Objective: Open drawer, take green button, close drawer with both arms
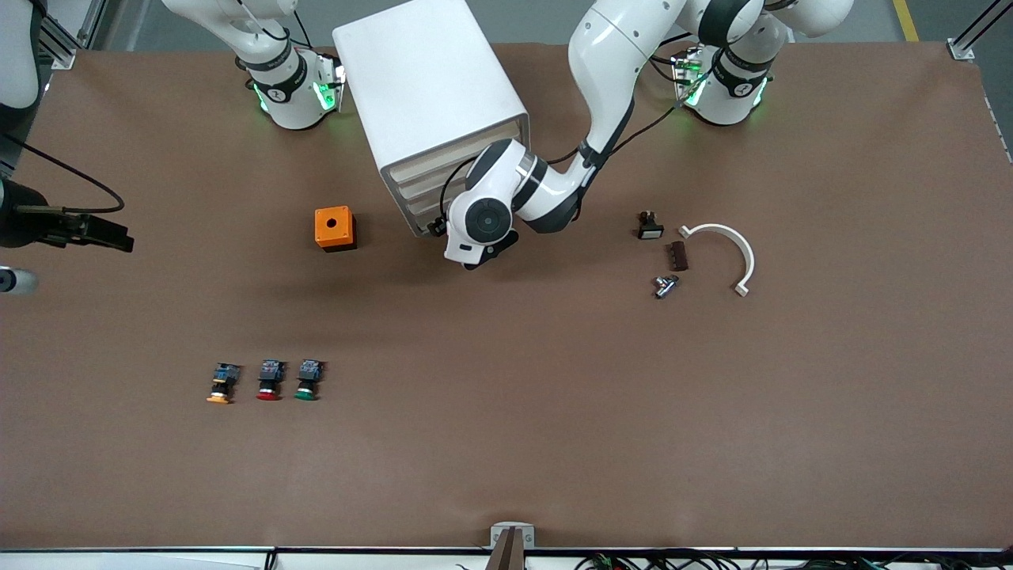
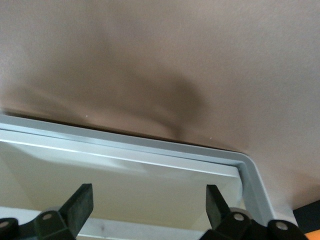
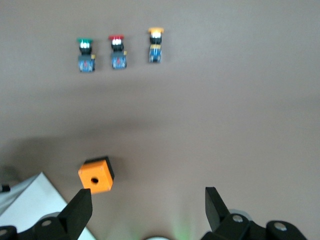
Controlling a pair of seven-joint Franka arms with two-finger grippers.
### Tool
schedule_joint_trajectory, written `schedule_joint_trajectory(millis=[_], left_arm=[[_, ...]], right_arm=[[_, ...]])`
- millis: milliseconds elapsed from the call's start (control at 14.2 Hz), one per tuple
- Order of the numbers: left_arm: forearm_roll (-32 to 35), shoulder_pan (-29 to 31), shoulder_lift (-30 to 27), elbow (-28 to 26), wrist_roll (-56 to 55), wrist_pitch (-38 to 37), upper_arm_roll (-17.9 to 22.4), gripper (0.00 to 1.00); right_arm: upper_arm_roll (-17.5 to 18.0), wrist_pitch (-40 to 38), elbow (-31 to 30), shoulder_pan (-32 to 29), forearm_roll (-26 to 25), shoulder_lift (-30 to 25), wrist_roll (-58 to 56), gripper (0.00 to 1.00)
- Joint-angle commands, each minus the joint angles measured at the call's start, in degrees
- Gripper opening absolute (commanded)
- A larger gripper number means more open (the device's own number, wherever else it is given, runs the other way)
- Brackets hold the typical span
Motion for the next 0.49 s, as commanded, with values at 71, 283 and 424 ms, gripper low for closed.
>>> schedule_joint_trajectory(millis=[71, 283, 424], left_arm=[[8.41, 2.35, -4.51, -0.2, 0.43, -0.05, 0.65, 0.99], [14.5, 7.0, -11.09, -0.29, 0.52, -0.75, 0.48, 0.99], [15.04, 11.12, -15.75, -0.2, 2.52, -4.42, 0.56, 0.99]], right_arm=[[0.7, -2.71, -0.14, 1.87, 0.09, -3.68, 0.29, 1.0], [0.61, -2.62, -0.23, 1.88, 0.97, -5.45, 0.02, 1.0], [0.35, -1.92, -0.4, 1.44, 1.15, -5.72, -0.41, 1.0]])
